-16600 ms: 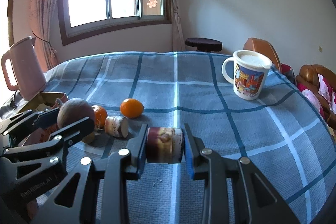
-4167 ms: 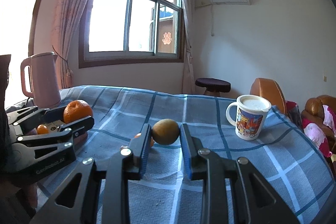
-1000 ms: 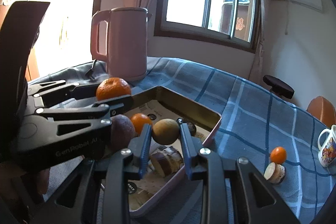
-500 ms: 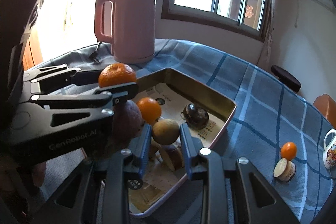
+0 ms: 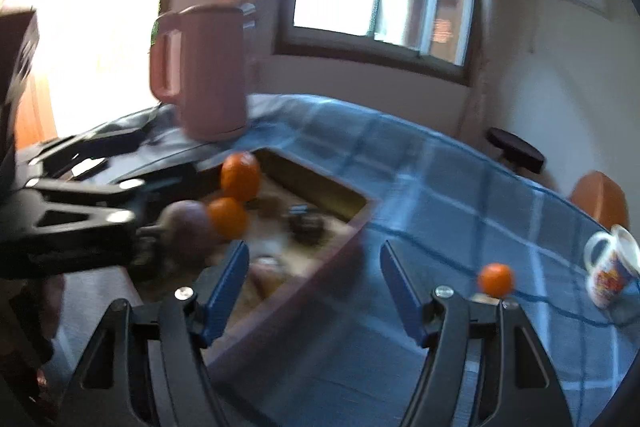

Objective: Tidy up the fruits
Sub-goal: 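Open the right tool over the tin to drop the brown fruit while the left tool releases the orange, then grasp the small labelled cylinder can with the right tool while the left tool grasps a small orange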

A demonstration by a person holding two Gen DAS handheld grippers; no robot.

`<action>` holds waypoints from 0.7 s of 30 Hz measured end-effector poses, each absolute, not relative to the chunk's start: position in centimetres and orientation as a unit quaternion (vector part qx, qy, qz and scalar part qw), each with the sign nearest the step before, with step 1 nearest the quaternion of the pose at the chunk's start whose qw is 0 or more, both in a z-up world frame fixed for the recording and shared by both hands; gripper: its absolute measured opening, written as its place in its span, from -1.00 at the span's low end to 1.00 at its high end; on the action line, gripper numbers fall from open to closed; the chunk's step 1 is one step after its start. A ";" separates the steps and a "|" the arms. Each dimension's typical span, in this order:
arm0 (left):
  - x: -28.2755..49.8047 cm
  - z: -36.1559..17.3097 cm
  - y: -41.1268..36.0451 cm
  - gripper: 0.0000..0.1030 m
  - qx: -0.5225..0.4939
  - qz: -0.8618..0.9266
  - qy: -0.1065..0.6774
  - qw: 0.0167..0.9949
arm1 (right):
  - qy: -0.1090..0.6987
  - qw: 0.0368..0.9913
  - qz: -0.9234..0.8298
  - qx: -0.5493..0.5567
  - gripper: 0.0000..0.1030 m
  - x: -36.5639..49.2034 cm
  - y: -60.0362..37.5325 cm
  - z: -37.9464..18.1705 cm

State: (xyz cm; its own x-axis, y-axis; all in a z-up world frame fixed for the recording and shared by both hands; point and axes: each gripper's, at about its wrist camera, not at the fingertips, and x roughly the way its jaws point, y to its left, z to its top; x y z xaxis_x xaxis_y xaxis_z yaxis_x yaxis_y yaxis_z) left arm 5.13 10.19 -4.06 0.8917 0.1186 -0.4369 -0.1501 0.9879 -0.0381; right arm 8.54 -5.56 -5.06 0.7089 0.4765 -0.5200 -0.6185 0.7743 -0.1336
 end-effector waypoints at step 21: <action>8.8 -3.0 0.3 0.67 0.019 -0.026 0.253 0.967 | 0.408 0.893 0.185 -0.039 -0.30 19.4 -15.5 -9.3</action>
State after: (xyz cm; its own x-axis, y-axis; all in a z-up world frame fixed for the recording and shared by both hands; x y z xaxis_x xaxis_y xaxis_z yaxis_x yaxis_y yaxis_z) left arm 8.80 0.26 -3.04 0.8710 -0.0413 -0.4896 0.0609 0.9979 0.0240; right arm 19.39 -15.49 -9.34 0.5995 0.2986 -0.7426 -0.3621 0.9286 0.0810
